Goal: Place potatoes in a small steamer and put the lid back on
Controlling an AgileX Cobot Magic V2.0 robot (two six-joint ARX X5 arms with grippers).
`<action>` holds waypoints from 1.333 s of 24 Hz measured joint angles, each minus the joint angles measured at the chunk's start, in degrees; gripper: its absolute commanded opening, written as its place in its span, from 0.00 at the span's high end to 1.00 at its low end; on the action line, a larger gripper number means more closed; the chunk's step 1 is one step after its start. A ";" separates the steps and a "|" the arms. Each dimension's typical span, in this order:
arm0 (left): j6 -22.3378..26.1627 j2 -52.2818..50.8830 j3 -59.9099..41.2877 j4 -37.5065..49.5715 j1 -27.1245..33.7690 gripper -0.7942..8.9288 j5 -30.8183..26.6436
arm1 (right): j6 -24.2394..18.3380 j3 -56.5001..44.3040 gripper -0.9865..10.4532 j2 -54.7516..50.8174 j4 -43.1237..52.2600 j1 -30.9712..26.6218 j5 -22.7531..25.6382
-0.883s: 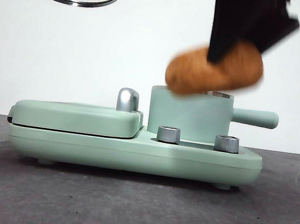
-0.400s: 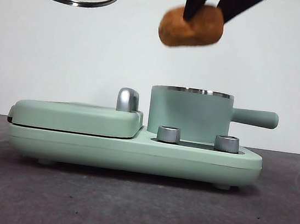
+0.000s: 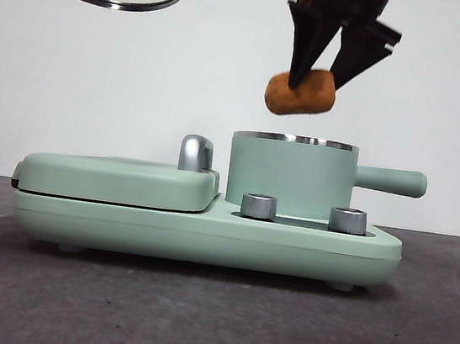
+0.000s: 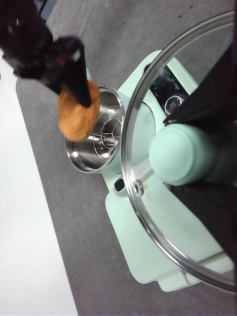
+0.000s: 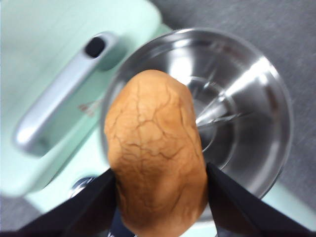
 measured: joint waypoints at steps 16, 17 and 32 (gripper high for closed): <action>0.00 0.00 0.00 0.04 0.00 0.90 0.00 | -1.57 1.77 0.73 9.94 4.61 -3.10 -2.99; 0.00 0.00 0.00 0.04 0.00 0.90 0.00 | -1.60 1.79 0.73 10.69 4.66 -3.10 -2.97; 0.00 0.00 0.00 0.02 0.00 0.90 -0.02 | -0.90 1.97 0.58 5.01 3.96 -3.30 -4.63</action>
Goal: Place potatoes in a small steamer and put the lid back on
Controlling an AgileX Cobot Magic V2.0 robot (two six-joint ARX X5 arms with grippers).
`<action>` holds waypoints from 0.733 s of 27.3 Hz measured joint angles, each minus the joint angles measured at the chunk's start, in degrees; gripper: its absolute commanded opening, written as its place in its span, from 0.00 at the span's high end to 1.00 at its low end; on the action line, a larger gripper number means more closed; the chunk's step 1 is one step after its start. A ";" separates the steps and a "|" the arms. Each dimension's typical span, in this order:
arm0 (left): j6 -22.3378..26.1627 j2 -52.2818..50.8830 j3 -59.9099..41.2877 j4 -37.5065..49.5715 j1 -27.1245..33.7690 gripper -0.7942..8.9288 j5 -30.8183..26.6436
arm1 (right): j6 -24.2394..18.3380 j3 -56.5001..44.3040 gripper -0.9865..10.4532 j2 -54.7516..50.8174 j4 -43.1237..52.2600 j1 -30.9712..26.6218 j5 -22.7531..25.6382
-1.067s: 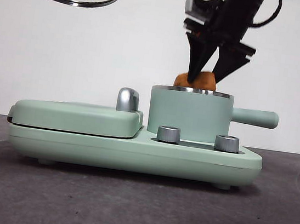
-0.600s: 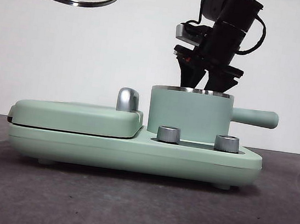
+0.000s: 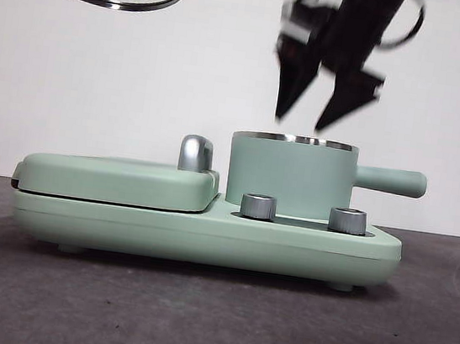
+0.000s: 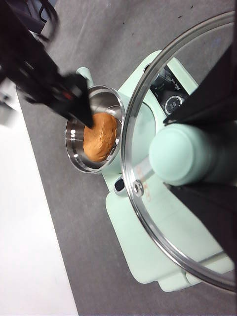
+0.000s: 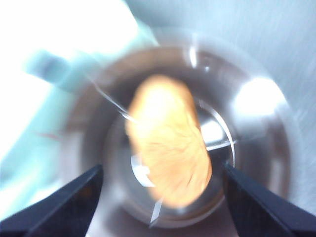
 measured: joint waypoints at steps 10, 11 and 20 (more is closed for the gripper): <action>0.00 0.00 0.00 0.02 0.00 0.90 0.02 | 2.12 -26.71 0.58 -32.68 13.00 0.00 0.11; 0.00 0.00 0.00 0.04 0.00 0.90 0.02 | 2.47 -29.97 0.58 -36.22 14.93 0.00 0.13; 0.00 0.00 0.00 0.94 -0.04 0.90 1.05 | 3.78 -49.68 0.58 -54.25 19.89 0.00 0.13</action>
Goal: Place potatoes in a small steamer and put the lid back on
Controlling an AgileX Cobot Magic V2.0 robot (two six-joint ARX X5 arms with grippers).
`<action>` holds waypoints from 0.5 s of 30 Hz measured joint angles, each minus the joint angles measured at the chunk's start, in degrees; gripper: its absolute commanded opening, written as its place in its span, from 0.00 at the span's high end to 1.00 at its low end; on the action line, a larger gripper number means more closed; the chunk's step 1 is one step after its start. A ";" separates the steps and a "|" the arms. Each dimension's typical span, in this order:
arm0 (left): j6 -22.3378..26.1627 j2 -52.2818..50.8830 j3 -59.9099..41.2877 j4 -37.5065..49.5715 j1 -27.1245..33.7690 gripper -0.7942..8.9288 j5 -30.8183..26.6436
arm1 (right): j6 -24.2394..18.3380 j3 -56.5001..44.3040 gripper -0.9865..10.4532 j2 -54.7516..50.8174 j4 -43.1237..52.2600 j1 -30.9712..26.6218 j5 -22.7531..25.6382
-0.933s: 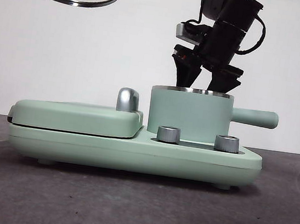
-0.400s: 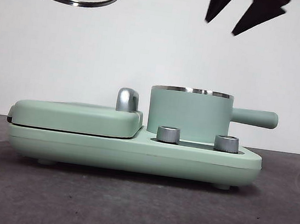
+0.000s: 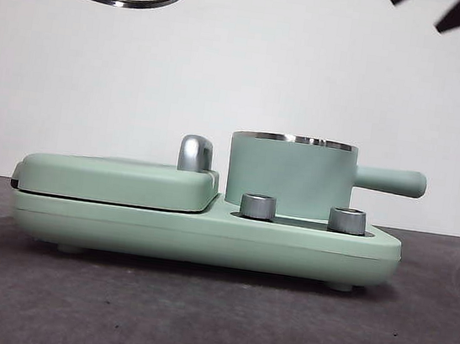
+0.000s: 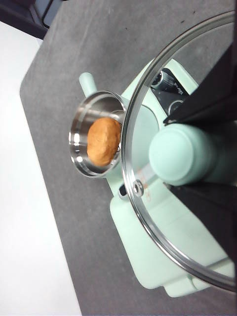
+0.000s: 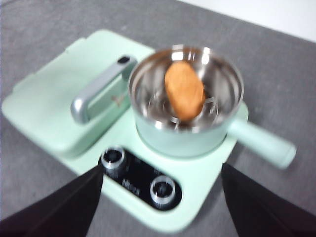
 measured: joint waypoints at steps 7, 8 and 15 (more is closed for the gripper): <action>-0.42 0.94 0.00 3.96 -0.11 0.90 2.62 | 0.17 -12.04 0.58 -13.86 1.44 0.00 0.00; -0.48 1.38 0.00 4.46 -0.28 0.90 2.60 | 0.17 -13.25 0.58 -15.45 1.36 0.00 0.00; -0.83 6.91 0.00 10.43 -4.11 0.90 2.60 | 0.52 -18.51 0.58 -26.71 0.52 0.00 1.75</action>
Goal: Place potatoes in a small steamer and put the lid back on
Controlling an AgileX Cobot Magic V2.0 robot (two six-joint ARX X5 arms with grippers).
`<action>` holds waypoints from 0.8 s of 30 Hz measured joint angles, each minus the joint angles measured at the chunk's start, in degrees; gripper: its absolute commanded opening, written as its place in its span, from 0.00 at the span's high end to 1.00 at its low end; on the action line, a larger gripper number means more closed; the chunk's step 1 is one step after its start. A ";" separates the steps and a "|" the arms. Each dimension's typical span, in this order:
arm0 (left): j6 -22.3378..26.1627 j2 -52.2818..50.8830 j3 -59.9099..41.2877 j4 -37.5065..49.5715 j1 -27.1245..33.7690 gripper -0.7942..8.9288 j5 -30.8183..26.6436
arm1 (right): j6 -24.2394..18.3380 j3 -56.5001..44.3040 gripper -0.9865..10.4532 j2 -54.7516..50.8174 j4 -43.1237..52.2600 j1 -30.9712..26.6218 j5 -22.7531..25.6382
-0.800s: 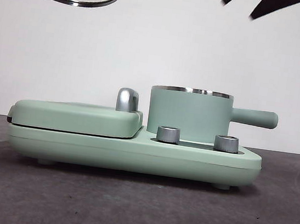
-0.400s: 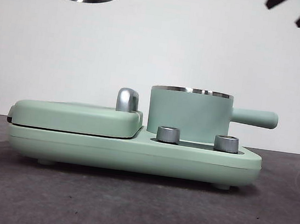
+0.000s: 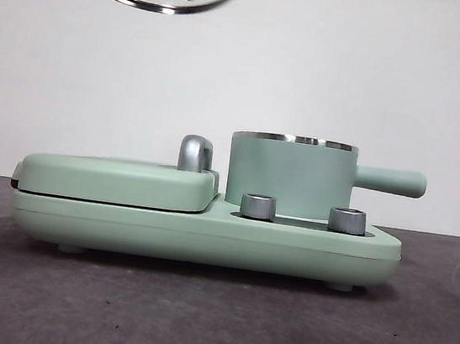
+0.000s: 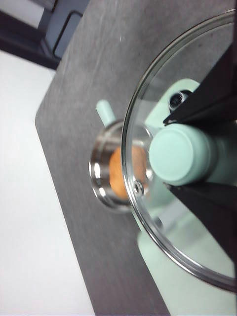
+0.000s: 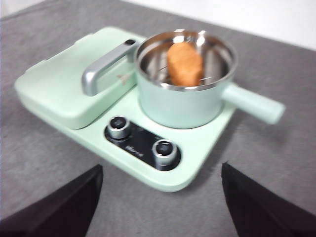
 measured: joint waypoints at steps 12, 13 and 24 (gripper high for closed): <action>0.00 16.22 0.33 19.76 -5.27 0.90 -1.01 | 1.18 -0.09 0.58 -6.23 -6.69 0.00 2.73; 0.00 17.84 0.68 20.37 -5.44 0.90 -1.29 | 1.18 -0.09 0.58 -6.23 -7.19 0.00 2.73; 1.95 32.76 12.28 22.58 -6.21 0.90 -1.60 | 1.20 -0.09 0.58 -6.23 -8.07 0.00 2.73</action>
